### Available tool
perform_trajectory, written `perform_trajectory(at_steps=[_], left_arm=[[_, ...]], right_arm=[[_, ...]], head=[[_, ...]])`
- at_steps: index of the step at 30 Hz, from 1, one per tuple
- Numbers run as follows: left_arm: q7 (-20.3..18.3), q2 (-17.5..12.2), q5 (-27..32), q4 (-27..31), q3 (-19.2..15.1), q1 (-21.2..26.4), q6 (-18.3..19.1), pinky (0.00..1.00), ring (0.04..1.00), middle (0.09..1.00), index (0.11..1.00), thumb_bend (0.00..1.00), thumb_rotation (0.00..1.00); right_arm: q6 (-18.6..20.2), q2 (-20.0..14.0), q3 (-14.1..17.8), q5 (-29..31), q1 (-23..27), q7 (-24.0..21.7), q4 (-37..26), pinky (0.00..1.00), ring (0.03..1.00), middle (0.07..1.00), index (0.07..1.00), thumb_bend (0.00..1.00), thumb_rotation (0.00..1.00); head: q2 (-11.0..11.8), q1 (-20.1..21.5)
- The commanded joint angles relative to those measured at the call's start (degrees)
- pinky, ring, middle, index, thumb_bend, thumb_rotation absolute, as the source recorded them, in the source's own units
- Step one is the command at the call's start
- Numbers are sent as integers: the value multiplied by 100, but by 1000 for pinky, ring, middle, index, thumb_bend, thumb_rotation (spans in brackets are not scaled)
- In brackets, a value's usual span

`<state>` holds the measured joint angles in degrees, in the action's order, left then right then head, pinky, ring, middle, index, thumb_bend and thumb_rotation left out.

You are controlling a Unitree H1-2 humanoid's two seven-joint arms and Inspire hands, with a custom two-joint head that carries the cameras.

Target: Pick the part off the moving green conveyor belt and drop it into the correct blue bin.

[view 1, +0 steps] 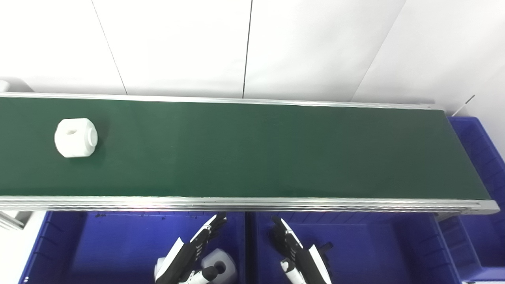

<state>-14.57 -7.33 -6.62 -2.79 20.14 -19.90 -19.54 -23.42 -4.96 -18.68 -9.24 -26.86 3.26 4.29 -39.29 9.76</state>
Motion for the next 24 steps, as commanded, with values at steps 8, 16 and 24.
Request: perform_trajectory(at_steps=[8,16,24], left_arm=[[25,51,37,180,-2,-12,-27,934,964,948,952,922,875],[32,69,35,149,3,-7,-37,942,965,943,952,923,875],[54,151,-40,-44,58,51,-134,916,946,937,949,912,843]], right_arm=[[-350,-166,-80,-289,30,238,-210,998,999,1000,986,833,1000],[-347,-360,-280,-243,120,399,-146,1000,1000,1000,1000,832,1000],[-349,-493,-363,123,203,321,60,995,1000,1000,1000,840,996]], head=[[-26,-51],[17,-118],[239,-622]])
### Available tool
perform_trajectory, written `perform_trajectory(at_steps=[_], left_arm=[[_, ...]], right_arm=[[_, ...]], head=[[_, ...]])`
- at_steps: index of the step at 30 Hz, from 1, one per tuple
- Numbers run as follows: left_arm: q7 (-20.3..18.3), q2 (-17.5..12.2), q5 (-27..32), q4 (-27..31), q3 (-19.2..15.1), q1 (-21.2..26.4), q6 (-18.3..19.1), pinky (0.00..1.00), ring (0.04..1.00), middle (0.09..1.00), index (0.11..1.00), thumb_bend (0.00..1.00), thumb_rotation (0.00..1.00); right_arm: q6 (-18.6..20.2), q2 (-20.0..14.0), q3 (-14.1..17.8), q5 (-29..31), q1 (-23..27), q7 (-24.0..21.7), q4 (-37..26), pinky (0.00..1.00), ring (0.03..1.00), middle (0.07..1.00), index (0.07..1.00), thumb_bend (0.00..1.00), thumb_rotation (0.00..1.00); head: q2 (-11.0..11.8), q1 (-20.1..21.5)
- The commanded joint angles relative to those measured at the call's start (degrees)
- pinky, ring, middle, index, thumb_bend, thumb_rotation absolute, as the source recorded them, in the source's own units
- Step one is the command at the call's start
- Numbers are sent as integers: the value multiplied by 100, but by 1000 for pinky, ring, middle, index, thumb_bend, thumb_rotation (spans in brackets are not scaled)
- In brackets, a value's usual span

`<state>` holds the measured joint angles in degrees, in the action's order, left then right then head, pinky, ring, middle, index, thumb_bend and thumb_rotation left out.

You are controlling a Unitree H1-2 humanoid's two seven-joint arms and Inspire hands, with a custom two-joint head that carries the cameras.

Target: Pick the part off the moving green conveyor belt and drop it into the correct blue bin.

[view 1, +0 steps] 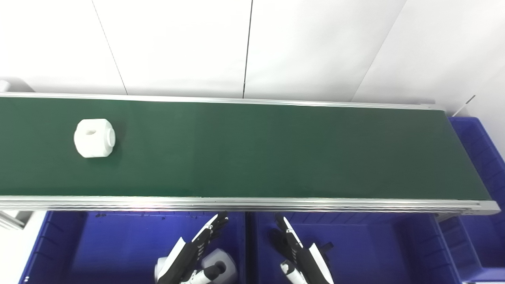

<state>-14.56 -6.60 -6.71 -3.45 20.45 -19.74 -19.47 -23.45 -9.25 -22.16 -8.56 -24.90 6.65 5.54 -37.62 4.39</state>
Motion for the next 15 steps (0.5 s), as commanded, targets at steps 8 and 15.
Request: perform_trajectory(at_steps=[8,15], left_arm=[[120,209,-152,-423,76,163,-337,855,915,917,931,921,807],[243,297,-369,-788,119,294,-520,798,889,901,907,913,797]], right_arm=[[-347,-217,-61,250,110,-44,213,999,1000,1000,1000,797,1000],[-347,-267,-37,448,251,-131,535,1000,1000,1000,1000,801,1000]], head=[[497,-678],[868,-923]])
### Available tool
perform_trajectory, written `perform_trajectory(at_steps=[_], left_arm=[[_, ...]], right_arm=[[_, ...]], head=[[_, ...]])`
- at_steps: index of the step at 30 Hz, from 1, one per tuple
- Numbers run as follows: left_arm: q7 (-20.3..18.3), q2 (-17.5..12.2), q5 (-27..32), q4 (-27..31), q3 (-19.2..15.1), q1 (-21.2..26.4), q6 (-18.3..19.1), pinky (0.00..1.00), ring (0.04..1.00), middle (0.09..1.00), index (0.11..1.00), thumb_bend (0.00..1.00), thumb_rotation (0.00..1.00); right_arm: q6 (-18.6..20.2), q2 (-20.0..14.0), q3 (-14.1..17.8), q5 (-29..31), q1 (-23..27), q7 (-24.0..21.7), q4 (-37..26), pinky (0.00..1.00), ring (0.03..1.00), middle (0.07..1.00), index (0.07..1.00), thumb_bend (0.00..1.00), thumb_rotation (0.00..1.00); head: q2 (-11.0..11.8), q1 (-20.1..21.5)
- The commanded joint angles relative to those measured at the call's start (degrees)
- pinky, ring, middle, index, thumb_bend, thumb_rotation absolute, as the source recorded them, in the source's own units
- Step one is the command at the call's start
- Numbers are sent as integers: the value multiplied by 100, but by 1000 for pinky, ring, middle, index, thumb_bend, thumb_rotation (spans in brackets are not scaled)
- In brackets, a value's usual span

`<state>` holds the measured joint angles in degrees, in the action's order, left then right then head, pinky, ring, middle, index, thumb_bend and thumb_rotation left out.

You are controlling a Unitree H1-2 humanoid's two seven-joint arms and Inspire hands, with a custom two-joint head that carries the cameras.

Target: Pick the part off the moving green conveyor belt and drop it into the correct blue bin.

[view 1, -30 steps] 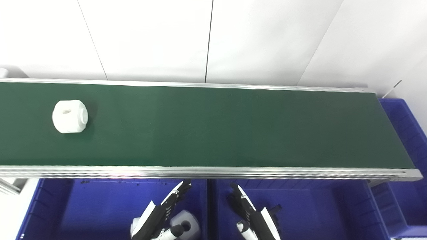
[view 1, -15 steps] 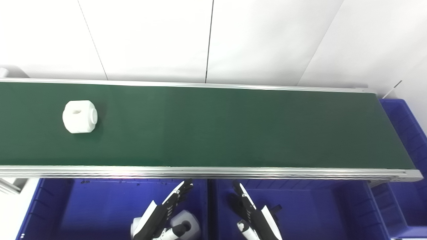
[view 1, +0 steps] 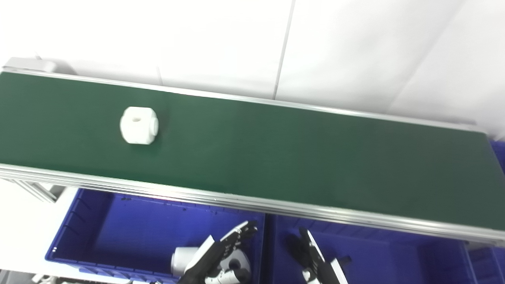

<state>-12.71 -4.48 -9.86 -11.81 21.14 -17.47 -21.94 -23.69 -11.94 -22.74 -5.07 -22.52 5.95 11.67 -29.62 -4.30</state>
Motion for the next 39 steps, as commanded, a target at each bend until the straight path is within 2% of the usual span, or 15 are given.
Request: perform_trajectory(at_steps=[1,8,12,20,23,25,30,31,32,35,39], left_arm=[[74,92,-73,-2,57,86,-305,794,886,900,905,910,798],[89,124,-163,-120,73,147,-288,763,876,894,897,924,812],[87,141,-128,-216,68,185,-351,762,874,890,892,926,807],[49,119,-112,-123,76,174,-291,760,879,895,894,926,801],[43,20,-127,264,141,114,-422,738,870,895,893,913,792],[60,-43,-131,690,200,57,-481,738,865,886,888,866,757],[-3,-105,237,1791,289,-13,-459,747,849,855,841,920,675],[0,-98,269,2033,264,22,-412,699,803,810,789,951,627],[23,-85,288,2294,198,132,-380,693,798,805,781,954,621],[68,-96,276,2785,-56,492,-209,664,779,777,714,980,513],[104,-175,197,2931,-500,1111,64,673,795,792,716,999,459]], right_arm=[[-324,5,34,119,16,-83,-64,1000,1000,1000,1000,810,1000],[-324,-13,96,144,54,-139,70,1000,1000,1000,1000,812,1000],[-324,4,136,178,37,-224,43,1000,1000,1000,1000,832,1000],[-324,30,169,155,47,-244,70,1000,1000,1000,1000,806,1000],[-324,42,151,119,30,-224,13,1000,1000,1000,1000,813,1000],[-324,45,140,116,25,-238,-12,1000,1000,1000,1000,808,1000],[-324,50,135,125,58,-288,8,1000,1000,1000,1000,815,1000],[-324,52,139,132,65,-308,10,1000,1000,1000,1000,815,1000],[-324,57,148,152,82,-341,21,1000,1000,1000,1000,815,1000],[-324,89,185,217,108,-425,38,1000,1000,1000,1000,811,997],[-324,144,242,268,123,-519,63,1000,1000,1000,1000,821,998]], head=[[80,-63],[219,-206],[232,-206],[203,-270],[156,-322],[138,-364],[128,-493],[128,-493],[123,-523],[118,-517],[120,-480]])
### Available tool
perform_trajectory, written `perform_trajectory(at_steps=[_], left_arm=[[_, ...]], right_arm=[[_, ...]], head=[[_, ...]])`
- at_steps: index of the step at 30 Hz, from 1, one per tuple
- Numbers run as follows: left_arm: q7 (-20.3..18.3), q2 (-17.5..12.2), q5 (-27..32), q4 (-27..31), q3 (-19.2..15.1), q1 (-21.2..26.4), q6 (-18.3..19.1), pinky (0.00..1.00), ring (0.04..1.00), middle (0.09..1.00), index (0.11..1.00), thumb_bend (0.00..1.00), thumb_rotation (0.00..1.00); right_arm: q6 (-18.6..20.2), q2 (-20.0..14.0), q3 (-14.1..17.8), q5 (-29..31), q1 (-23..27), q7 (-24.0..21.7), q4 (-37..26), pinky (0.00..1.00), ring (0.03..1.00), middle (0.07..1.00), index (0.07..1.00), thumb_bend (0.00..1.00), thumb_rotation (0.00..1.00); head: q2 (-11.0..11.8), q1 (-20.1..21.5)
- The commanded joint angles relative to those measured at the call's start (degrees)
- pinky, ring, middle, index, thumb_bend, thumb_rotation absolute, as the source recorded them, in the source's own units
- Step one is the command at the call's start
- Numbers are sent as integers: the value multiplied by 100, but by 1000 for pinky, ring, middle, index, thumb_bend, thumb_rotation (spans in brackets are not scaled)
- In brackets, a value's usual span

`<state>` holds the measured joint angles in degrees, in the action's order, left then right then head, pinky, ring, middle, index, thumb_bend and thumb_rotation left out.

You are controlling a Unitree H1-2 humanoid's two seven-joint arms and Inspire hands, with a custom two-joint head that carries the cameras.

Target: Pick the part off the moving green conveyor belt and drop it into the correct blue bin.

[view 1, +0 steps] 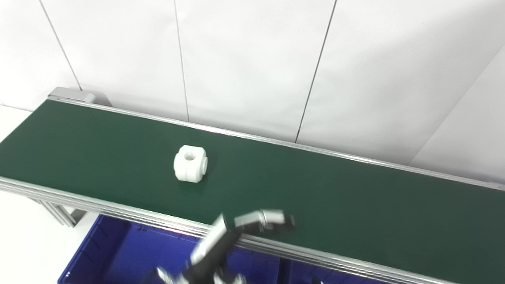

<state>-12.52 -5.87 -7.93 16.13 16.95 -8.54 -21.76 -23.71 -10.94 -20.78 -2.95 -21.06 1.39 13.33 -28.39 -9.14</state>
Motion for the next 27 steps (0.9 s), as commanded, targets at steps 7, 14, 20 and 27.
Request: perform_trajectory(at_steps=[7,14,20,27], left_arm=[[181,-350,-922,-181,-687,1341,126,783,875,874,812,963,480],[213,-1024,-2210,-792,-747,2384,-96,823,874,869,813,968,454],[284,-1320,-3037,-1303,-560,3036,-103,823,850,846,808,999,427],[328,-1608,-3855,-2171,-192,3754,-113,819,839,835,807,1000,400]], right_arm=[[-321,112,90,-9,-24,-71,-101,1000,1000,1000,1000,822,1000],[-321,188,95,-45,-3,-40,-84,1000,1000,1000,1000,823,1000],[-321,240,119,-40,15,-56,-63,1000,1000,1000,1000,826,1000],[-321,268,98,-109,30,-35,-54,1000,1000,1000,1000,805,1000]], head=[[-2,3],[-6,75],[11,83],[21,122]])
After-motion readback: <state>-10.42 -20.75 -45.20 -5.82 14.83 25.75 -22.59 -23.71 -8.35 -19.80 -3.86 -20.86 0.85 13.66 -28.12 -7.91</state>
